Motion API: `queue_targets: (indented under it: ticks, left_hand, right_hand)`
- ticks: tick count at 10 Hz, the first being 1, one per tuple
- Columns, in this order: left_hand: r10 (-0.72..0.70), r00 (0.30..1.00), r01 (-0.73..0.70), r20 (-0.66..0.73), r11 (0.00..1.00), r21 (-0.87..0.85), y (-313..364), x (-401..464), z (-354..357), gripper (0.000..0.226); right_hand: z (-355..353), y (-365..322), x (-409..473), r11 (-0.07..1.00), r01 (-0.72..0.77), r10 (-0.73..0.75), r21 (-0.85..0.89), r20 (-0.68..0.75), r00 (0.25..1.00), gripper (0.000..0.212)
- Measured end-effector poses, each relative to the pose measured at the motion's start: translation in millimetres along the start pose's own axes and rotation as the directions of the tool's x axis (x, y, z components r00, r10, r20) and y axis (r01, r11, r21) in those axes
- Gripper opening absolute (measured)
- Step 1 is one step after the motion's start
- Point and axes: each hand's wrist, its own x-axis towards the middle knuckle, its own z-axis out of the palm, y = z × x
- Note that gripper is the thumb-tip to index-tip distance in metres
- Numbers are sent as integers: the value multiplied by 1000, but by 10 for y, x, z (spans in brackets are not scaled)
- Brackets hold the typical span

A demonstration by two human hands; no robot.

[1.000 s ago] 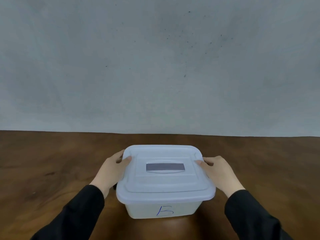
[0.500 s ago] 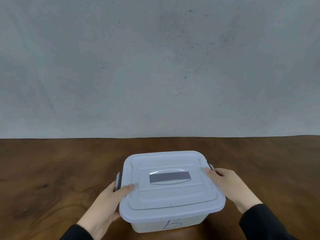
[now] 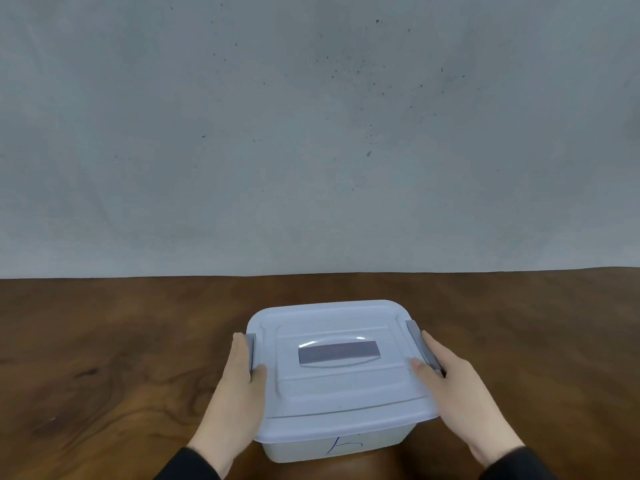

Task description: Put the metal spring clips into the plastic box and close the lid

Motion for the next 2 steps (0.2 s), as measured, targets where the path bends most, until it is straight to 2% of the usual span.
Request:
queue_targets:
  ticks: [1, 2]
  left_hand:
    - [37, 999, -37, 8, 999, -5, 113, -49, 28, 62]
    - [-96, 992, 82, -86, 984, -158, 274, -125, -31, 65]
  right_hand:
    - [0, -3, 2, 999, -39, 39, 11, 23, 999, 60]
    - [-77, -53, -73, 1000, -3, 3, -16, -1, 1000, 62]
